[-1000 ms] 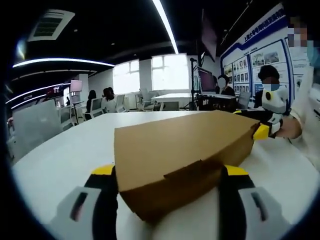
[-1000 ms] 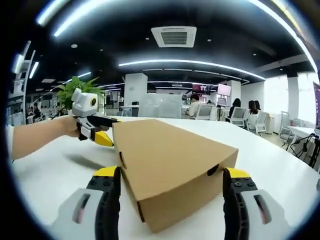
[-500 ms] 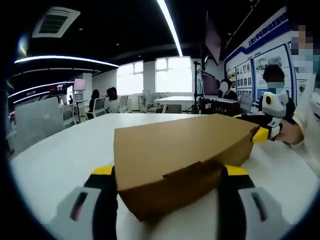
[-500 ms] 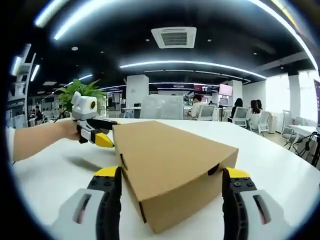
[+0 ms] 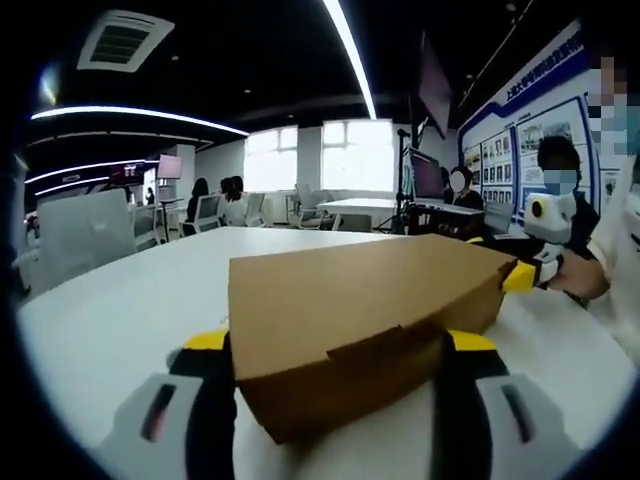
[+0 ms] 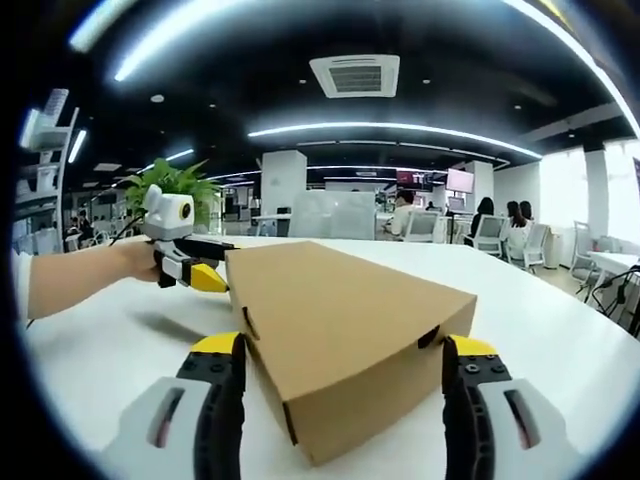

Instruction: Operate the shoe box by opening the lid, removing the specified soft item, and placing it in the target area until the item is outside and the box remains undamaged.

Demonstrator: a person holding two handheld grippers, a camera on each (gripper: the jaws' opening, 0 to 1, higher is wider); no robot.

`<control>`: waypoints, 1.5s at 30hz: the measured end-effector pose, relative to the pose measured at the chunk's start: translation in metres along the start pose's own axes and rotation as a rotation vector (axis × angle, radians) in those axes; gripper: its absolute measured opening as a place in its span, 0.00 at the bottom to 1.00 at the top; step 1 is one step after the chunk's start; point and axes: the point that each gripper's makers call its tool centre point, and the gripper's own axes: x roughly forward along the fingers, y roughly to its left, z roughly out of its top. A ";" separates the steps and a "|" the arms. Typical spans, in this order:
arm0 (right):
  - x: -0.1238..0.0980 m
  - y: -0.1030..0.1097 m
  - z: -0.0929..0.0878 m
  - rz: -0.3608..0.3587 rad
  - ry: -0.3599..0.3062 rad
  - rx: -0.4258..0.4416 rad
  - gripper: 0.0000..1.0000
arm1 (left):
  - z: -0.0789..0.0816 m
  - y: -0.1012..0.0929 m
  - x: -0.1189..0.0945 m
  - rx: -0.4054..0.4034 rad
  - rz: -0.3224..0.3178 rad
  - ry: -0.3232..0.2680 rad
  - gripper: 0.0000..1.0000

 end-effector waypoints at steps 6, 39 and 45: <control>0.000 0.001 -0.002 0.040 0.002 -0.035 0.82 | -0.001 -0.003 -0.007 -0.005 0.032 -0.013 0.85; -0.001 -0.007 0.002 0.025 -0.017 -0.035 0.91 | 0.004 -0.004 -0.008 0.067 0.067 0.012 0.87; 0.006 -0.002 -0.004 0.062 -0.001 -0.048 0.88 | 0.004 -0.003 -0.008 0.065 0.066 -0.001 0.87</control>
